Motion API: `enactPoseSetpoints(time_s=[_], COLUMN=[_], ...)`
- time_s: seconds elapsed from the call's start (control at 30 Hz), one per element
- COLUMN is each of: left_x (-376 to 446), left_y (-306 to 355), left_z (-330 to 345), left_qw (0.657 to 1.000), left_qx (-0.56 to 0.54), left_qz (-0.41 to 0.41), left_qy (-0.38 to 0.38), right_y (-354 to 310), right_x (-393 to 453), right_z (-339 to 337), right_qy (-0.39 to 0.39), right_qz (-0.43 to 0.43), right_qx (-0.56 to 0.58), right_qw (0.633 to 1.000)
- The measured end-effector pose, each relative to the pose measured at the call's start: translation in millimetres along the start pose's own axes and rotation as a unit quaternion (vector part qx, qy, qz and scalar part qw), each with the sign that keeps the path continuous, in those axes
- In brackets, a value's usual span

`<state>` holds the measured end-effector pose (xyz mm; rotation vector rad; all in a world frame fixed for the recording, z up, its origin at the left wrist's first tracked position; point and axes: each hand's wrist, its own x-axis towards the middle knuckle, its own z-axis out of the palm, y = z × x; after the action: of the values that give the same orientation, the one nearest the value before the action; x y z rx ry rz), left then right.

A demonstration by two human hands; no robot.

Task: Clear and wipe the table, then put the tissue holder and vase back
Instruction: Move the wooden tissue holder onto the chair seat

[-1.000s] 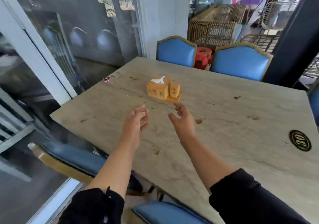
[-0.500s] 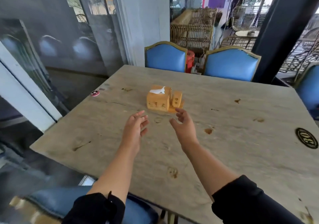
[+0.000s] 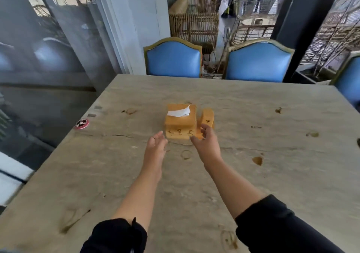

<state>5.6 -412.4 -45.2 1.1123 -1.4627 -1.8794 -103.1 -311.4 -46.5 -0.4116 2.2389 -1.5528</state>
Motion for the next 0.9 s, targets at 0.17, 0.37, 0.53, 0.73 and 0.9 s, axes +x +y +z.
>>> enactPoseSetpoints(time_s=[0.17, 0.37, 0.53, 0.73, 0.9], left_x=[61, 99, 103, 83, 48], left_y=[-8, -15, -24, -21, -4], left_z=[11, 22, 28, 38, 59], left_qw=[0.999, 0.995, 0.996, 0.998, 0.997], left_qx=[0.035, 0.089, 0.078, 0.036, 0.023], left_qz=[-0.011, -0.008, -0.002, 0.012, 0.027], left_qy=[-0.006, -0.042, -0.036, -0.047, -0.063], right_y=[11, 23, 30, 26, 11], right_x=[39, 65, 69, 59, 40], right_z=[26, 46, 54, 35, -3], right_qy=[0.014, 0.035, 0.050, 0.055, 0.067], right_qz=[0.010, 0.017, 0.025, 0.012, -0.009], right_qx=[-0.058, -0.084, -0.049, -0.015, -0.005], right_qw=[0.998, 0.996, 0.997, 0.998, 0.998])
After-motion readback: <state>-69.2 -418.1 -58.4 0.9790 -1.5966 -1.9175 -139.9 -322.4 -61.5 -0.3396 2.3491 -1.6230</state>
